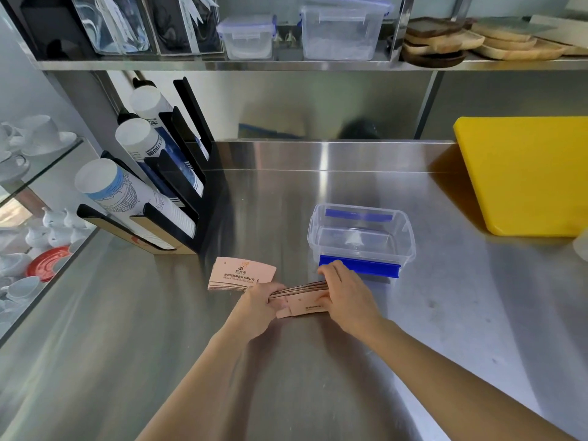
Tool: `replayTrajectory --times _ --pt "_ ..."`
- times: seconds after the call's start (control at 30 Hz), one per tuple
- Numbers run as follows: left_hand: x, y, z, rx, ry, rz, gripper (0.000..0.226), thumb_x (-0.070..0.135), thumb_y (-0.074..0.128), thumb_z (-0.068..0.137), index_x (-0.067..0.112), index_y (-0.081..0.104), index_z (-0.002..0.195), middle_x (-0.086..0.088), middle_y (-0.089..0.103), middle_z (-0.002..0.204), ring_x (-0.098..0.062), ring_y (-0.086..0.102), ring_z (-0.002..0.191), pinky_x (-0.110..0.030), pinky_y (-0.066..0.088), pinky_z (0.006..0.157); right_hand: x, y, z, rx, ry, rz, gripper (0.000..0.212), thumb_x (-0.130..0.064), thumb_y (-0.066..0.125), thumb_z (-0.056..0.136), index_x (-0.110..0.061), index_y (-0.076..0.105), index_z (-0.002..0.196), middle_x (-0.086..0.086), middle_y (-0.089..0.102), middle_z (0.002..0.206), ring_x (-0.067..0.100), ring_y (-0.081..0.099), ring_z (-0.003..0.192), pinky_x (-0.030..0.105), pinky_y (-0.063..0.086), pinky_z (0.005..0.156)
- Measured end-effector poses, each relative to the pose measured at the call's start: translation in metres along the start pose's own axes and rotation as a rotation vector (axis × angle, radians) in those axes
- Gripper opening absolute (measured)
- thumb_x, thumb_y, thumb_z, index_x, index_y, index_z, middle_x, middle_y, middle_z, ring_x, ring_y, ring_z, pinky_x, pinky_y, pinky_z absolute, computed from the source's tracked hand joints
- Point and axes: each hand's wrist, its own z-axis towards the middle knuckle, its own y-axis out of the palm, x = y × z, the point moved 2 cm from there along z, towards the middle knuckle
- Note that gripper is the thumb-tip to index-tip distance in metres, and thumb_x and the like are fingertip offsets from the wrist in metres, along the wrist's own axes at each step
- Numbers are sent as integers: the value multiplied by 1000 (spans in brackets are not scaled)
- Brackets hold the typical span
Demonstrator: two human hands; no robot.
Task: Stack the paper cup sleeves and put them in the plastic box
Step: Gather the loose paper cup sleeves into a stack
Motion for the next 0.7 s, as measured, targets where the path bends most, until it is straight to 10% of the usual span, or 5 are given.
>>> replayTrajectory --times 0.23,0.43,0.7 --pt "1 2 1 -137 26 -63 25 6 62 80 17 65 103 -2 64 89 -20 58 84 -33 51 81 0 8 -2 50 37 -265 40 -49 81 55 -16 67 72 0 63 82 19 58 73 32 51 63" --pt "-5 12 0 -39 2 -11 27 24 68 80 9 55 97 -8 64 91 -27 55 85 -27 41 71 2 14 -1 14 43 -180 47 -50 52 85 -10 55 109 6 52 118 24 45 110 37 34 97" --pt "-5 11 2 -55 25 -19 13 14 57 88 12 47 95 2 61 103 -20 54 93 -24 40 73 35 11 -7 -83 292 203 60 -31 73 74 -19 43 125 2 41 132 20 42 118 35 38 102"
